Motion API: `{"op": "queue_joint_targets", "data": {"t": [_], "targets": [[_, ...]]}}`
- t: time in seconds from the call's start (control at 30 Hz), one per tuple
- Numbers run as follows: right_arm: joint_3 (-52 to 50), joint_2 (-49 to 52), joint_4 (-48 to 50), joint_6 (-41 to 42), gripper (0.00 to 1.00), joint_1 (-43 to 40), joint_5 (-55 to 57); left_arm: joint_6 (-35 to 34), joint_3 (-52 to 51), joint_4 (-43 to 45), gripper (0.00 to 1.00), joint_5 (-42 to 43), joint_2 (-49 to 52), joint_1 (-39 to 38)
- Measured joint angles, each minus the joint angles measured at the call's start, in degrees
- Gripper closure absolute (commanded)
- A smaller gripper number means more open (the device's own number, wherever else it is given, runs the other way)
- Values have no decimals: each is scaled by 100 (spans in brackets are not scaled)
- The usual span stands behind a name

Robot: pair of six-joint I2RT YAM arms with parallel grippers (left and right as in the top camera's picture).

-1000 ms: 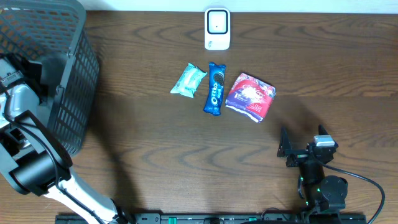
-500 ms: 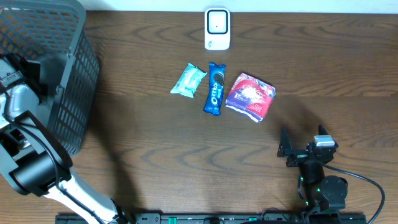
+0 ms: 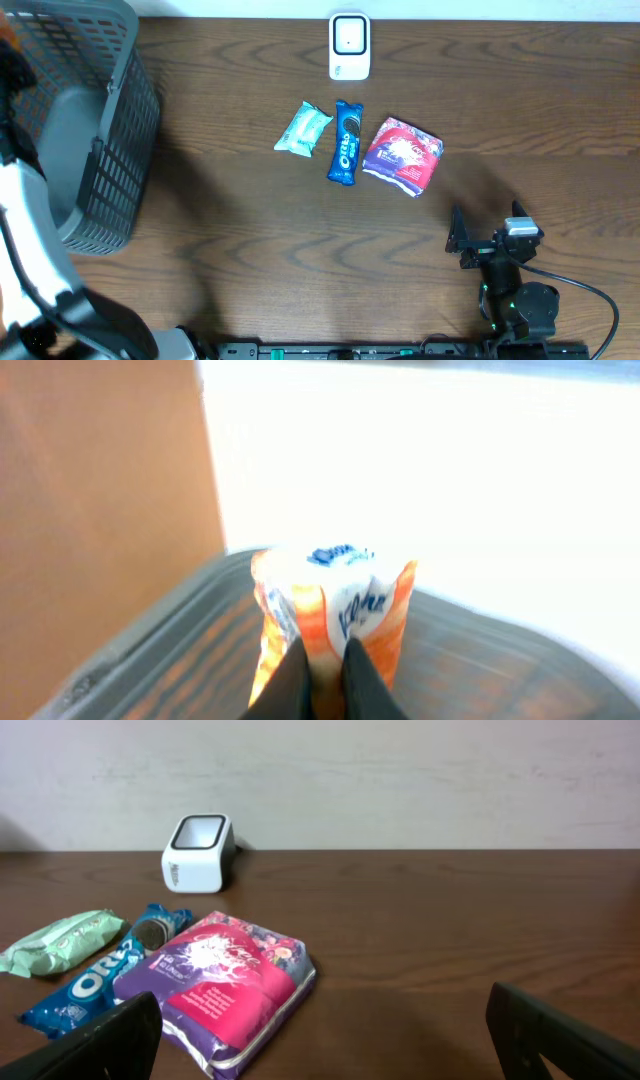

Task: Scan the item barcode
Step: 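Lift the tissue pack out of the basket with the left gripper, then carry the tissue pack to the scanner with the left gripper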

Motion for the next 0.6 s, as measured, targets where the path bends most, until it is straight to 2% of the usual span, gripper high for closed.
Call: {"op": "queue_joint_targets", "data": {"t": [0.17, 0.27, 0.37, 0.47, 0.6], "targets": [[0, 0, -2, 2, 1, 0, 2, -2430, 0, 739, 93, 863, -525, -472], [0, 0, 0, 0, 1, 0, 2, -3213, 0, 728, 93, 1058, -697, -1224], [0, -2, 2, 2, 1, 0, 2, -3442, 7, 380, 93, 1180, -750, -2275], [0, 0, -2, 0, 1, 0, 2, -3333, 0, -330, 93, 1128, -710, -3425], [0, 0, -2, 2, 1, -2, 2, -3038, 0, -909, 93, 544, -433, -4830]]}}
